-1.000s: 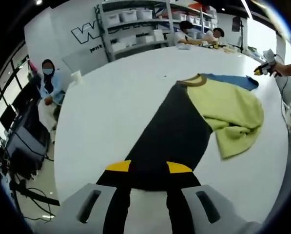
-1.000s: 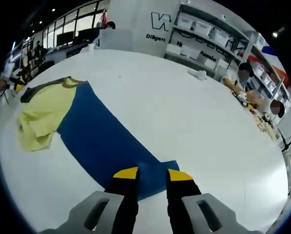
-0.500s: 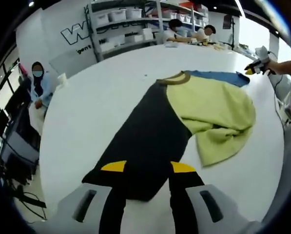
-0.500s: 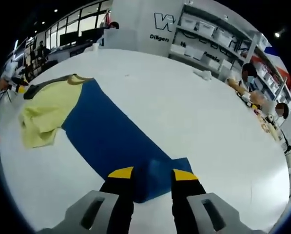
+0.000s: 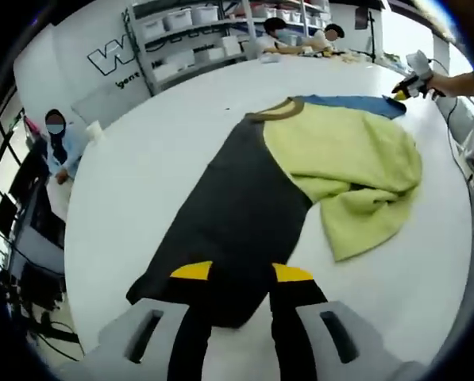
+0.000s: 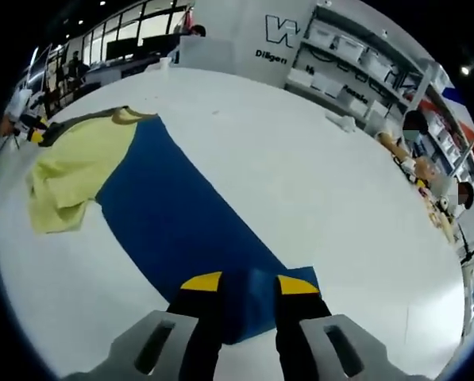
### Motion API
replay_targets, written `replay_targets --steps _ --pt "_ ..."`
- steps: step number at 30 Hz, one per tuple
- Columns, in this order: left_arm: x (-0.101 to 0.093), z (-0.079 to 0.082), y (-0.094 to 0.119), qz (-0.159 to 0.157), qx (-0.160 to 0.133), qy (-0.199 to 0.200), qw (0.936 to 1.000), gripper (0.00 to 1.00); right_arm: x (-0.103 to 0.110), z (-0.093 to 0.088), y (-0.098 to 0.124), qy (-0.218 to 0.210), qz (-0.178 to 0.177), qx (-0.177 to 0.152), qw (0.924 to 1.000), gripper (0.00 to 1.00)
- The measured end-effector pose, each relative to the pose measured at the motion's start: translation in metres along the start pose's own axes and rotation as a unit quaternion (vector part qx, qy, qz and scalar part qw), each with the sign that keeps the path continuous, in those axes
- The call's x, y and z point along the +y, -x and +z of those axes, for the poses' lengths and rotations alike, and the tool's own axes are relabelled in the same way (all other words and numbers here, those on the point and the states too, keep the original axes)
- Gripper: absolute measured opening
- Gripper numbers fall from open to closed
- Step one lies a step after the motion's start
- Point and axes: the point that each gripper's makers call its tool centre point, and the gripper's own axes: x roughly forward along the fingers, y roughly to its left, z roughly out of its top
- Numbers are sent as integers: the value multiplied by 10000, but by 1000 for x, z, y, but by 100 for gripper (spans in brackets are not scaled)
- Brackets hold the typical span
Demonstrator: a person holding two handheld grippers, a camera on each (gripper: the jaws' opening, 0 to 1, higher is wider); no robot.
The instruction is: Fold the garment on the visible template until the final outline fits inside the template.
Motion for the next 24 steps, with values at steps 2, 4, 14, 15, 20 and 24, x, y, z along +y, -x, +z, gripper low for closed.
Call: replay_targets --steps 2,4,14,15,20,24 --pt "0 -1 -1 -3 10 -3 10000 26 0 -2 -1 -15 4 40 10000 17" --pt "1 -2 -2 -1 30 -10 10000 23 0 -3 -1 -8 -7 61 10000 15" --pt "0 -6 -7 9 119 -4 9999 9 -1 -6 -2 -35 -10 112 9999 14" --pt "0 -5 -7 -1 114 108 9999 8 -2 -6 -2 -37 -12 108 9999 14" --pt "5 -3 -2 29 60 493 9988 7 -3 -5 -2 -71 -16 83 9999 15" --pt "9 0 3 77 -55 614 9981 7 -4 -8 -3 -63 6 115 9999 14"
